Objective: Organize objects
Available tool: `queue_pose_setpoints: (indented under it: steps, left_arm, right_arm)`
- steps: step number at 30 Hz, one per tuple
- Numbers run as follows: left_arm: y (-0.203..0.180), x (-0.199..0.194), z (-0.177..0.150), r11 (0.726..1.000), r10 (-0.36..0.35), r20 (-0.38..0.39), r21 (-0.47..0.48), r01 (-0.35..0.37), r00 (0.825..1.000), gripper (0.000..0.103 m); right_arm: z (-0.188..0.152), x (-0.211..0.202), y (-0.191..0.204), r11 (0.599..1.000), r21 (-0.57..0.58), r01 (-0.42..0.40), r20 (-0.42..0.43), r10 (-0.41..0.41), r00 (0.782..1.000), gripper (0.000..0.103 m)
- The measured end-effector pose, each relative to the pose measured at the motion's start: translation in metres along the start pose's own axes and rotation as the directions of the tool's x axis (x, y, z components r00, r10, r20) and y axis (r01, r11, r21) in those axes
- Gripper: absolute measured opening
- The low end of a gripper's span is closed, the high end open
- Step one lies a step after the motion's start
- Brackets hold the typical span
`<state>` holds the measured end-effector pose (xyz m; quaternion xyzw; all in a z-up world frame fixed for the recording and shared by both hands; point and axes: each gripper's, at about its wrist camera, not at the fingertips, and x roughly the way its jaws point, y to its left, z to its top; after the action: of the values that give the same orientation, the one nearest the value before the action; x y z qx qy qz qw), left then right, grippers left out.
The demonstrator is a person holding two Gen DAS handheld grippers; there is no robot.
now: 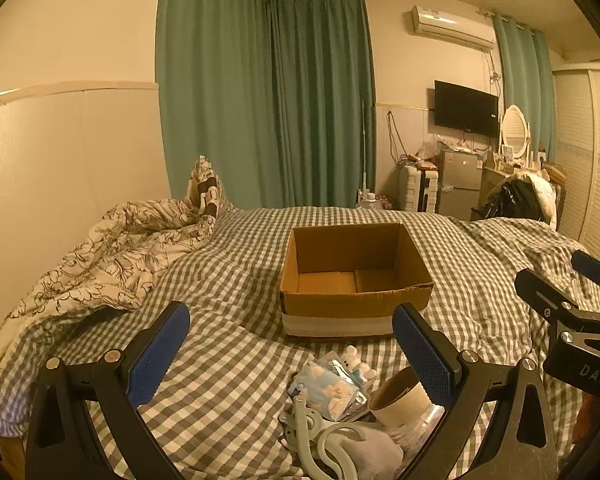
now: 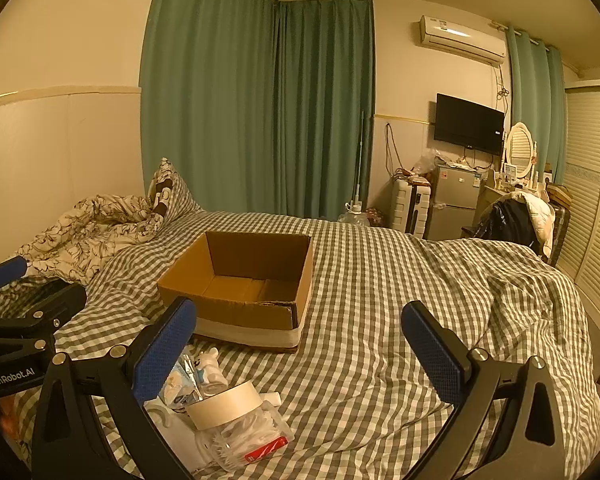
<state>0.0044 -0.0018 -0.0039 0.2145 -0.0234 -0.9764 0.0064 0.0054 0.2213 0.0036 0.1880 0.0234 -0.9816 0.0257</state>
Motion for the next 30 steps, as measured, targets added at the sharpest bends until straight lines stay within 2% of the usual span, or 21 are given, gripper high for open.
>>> queue_pose_setpoints:
  steps: [23, 30]
  left_arm:
    - [0.0, 0.001, -0.003, 1.0, 0.006, -0.009, 0.006, -0.006, 1.0, 0.103]
    - [0.0, -0.003, -0.004, 1.0, 0.002, 0.012, -0.002, -0.002, 1.0, 0.103]
  right_arm:
    - [-0.002, -0.003, 0.008, 1.0, -0.021, -0.021, 0.011, 0.021, 1.0, 0.103]
    - [0.0, -0.006, 0.011, 0.999, -0.035, -0.025, 0.018, 0.026, 1.0, 0.103]
